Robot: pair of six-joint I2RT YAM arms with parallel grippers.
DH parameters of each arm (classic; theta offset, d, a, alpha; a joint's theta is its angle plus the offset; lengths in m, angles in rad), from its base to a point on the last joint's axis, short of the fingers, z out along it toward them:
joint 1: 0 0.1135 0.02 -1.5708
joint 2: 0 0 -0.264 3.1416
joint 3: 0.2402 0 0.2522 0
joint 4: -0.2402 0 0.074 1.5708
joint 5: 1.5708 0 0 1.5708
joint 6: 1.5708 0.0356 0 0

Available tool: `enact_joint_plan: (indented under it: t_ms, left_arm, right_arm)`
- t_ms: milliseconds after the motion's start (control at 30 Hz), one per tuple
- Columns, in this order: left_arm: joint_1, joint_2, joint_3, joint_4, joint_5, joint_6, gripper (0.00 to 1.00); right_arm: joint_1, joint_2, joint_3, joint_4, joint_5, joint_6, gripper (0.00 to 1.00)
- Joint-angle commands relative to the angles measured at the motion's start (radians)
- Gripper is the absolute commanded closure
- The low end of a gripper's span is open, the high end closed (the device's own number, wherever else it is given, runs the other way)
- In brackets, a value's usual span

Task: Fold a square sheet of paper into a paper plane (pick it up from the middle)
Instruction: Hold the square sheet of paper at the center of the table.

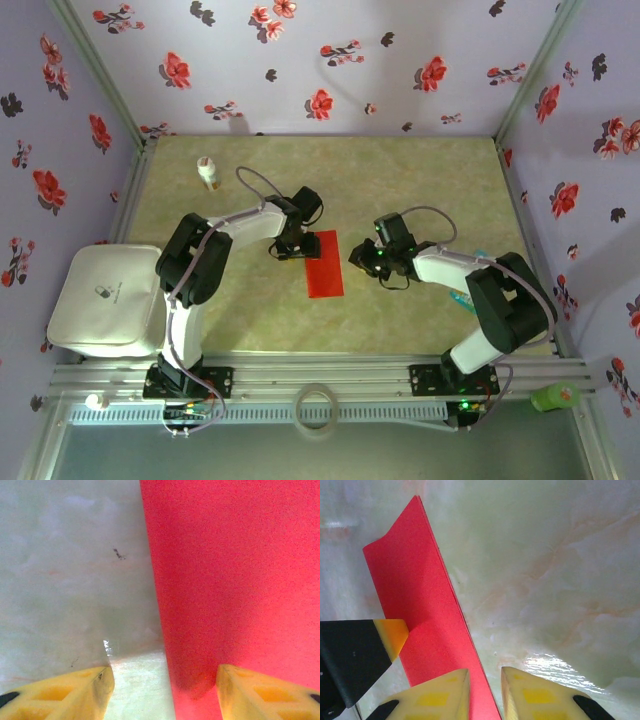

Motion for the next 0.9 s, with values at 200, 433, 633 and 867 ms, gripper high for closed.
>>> enact_joint_plan:
  t_ms: [200, 433, 633, 867]
  left_arm:
    - [0.019, 0.068, -0.010, 0.058, -0.030, 0.053, 0.39]
    - [0.025, 0.072, -0.010, 0.054, -0.030, 0.036, 0.39]
    - [0.026, 0.070, -0.015, 0.054, -0.028, 0.030, 0.39]
    - [0.025, 0.069, -0.013, 0.058, -0.024, 0.028, 0.39]
  right_arm:
    - [0.012, 0.013, 0.028, 0.000, 0.001, 0.000, 0.76]
    - [0.015, 0.010, 0.034, -0.006, 0.003, 0.002, 0.76]
    - [0.019, 0.014, 0.041, -0.006, -0.003, -0.003, 0.76]
    - [0.044, 0.060, 0.086, -0.005, -0.034, -0.032, 0.92]
